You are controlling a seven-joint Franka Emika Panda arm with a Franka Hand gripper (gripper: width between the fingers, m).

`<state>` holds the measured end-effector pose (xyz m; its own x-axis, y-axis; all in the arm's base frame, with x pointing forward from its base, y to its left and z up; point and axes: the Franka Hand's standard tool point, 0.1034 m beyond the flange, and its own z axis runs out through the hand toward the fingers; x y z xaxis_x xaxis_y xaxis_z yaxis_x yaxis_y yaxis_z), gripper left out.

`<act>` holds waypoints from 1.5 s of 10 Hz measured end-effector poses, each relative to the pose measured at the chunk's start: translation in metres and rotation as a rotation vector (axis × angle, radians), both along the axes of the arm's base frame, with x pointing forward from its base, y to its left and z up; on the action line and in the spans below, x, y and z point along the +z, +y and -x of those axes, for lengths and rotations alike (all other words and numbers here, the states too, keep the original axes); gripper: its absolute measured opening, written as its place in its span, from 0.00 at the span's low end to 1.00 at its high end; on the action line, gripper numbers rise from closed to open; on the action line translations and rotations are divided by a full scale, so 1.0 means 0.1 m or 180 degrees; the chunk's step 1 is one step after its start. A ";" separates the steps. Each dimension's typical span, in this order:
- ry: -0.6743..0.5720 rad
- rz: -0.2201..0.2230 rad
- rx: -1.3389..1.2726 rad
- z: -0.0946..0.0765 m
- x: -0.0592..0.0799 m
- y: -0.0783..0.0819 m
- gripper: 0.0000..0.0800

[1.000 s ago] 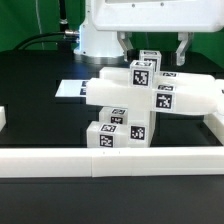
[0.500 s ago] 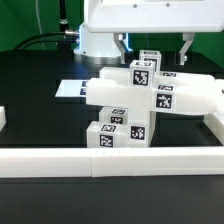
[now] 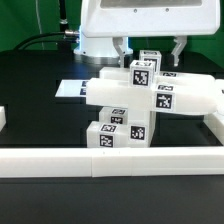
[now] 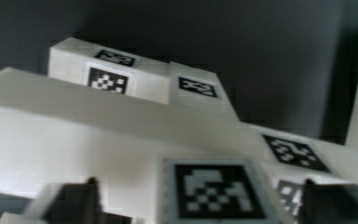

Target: Assemble chair

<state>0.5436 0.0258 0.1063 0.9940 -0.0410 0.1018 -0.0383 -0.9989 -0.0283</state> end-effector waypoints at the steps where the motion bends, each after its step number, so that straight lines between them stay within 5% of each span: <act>1: -0.0003 0.0000 -0.0007 0.00 0.00 -0.01 0.47; 2: -0.0004 0.0000 -0.0007 -0.01 0.00 -0.01 0.33; 6: 0.0000 -0.0020 -0.0204 -0.01 0.00 -0.01 0.33; 15: 0.0022 -0.0334 -0.2948 -0.03 0.00 0.06 0.33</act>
Offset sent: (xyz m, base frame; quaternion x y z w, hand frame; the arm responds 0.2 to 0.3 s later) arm 0.0000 0.0000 0.0000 0.0000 0.0000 0.0650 0.9979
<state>0.5462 0.0313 0.1068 0.5610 -0.8265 0.0469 -0.8191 -0.5624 -0.1134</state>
